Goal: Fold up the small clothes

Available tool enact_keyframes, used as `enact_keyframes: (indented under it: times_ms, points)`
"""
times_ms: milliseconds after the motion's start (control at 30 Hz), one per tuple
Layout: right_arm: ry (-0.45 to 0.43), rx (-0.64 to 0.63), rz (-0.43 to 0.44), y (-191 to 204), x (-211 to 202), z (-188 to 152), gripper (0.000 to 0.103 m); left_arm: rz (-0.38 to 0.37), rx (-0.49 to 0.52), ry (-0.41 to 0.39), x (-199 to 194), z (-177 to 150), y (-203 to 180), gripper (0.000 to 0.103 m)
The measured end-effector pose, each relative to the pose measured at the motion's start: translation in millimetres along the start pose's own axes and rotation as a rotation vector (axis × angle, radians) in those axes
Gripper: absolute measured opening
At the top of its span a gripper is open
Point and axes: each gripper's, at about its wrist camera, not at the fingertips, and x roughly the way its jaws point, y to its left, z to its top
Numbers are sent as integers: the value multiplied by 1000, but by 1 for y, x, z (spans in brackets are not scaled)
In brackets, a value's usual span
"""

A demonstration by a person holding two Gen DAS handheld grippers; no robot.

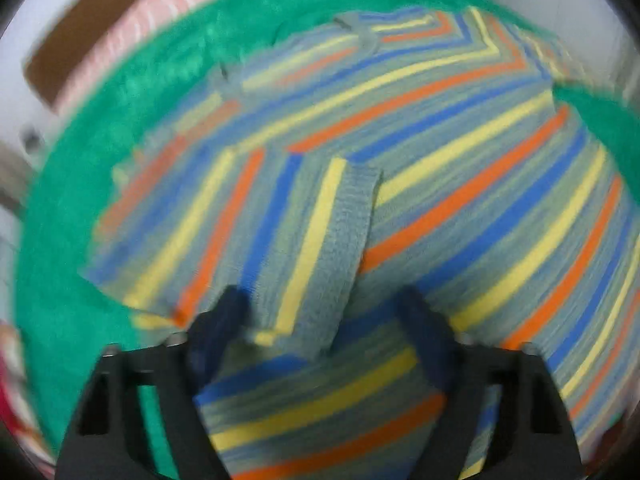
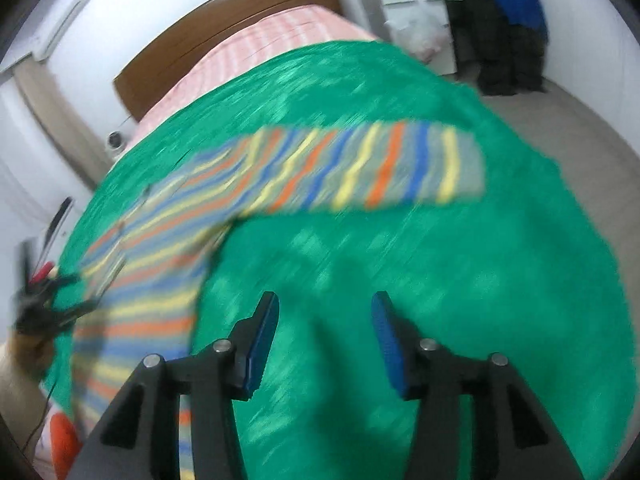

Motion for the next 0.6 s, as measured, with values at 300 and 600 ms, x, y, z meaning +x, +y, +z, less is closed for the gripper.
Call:
enact_keyframes:
  times_ms: [300, 600]
  points:
    - [-67, -61, -21, 21, -16, -62, 48, 22, -642, -257, -93, -47, 174, 3]
    - [-73, -80, -59, 29, -7, -67, 50, 300, -922, -106, -51, -127, 294, 2]
